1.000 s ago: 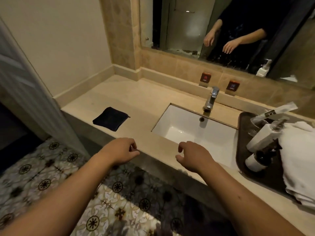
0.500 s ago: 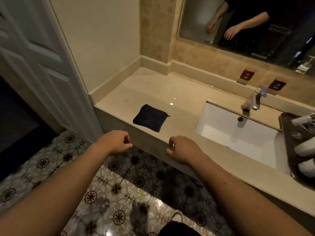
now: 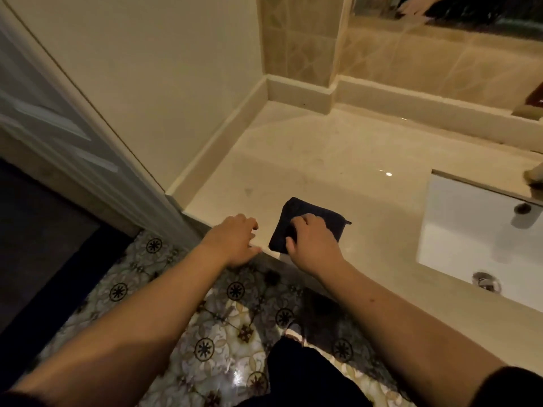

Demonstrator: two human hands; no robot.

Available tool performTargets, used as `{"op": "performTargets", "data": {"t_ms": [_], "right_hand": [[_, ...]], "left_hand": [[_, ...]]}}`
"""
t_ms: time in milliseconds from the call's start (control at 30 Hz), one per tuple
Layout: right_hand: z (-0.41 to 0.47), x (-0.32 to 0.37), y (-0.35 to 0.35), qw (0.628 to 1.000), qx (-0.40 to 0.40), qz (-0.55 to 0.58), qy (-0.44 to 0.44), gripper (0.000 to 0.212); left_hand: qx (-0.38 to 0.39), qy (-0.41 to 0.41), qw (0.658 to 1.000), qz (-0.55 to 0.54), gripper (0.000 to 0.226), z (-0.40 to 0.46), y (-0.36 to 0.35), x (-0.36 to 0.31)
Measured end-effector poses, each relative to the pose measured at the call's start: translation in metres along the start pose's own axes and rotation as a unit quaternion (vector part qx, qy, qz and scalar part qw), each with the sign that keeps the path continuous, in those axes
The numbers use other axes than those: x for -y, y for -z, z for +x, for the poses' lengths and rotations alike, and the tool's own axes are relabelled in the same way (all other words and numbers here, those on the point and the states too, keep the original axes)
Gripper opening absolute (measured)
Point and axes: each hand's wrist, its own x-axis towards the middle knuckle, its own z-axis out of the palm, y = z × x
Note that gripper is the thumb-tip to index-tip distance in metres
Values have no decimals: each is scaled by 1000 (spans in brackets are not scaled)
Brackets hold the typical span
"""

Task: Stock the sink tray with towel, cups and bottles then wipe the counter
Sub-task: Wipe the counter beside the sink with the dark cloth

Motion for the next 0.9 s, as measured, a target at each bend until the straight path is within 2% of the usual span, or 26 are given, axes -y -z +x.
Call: {"op": "performTargets", "data": {"t_ms": [100,300,500,667,767,900], "right_hand": [[28,4,-17,1000,-7,11,0,59],[42,-5,-44,999,-32,19,-37,67],[40,-5,-58,996,-47,-12,-70,67],[38,1,-59,986,-53,-33,-154,80],[36,4,-57,971,-59,-36,-228,89],[28,-2,-56,952,-68,-42,-296,85]], "left_hand": [[21,-7,999,28,84,33,4,11],[61,-6,998,7,129,91,6,16],[123,-80,989,18,160,149,7,16],[171,-125,976,41,171,191,9,27],[156,-132,976,78,170,214,12,34],[133,-125,979,91,172,234,13,34]]}}
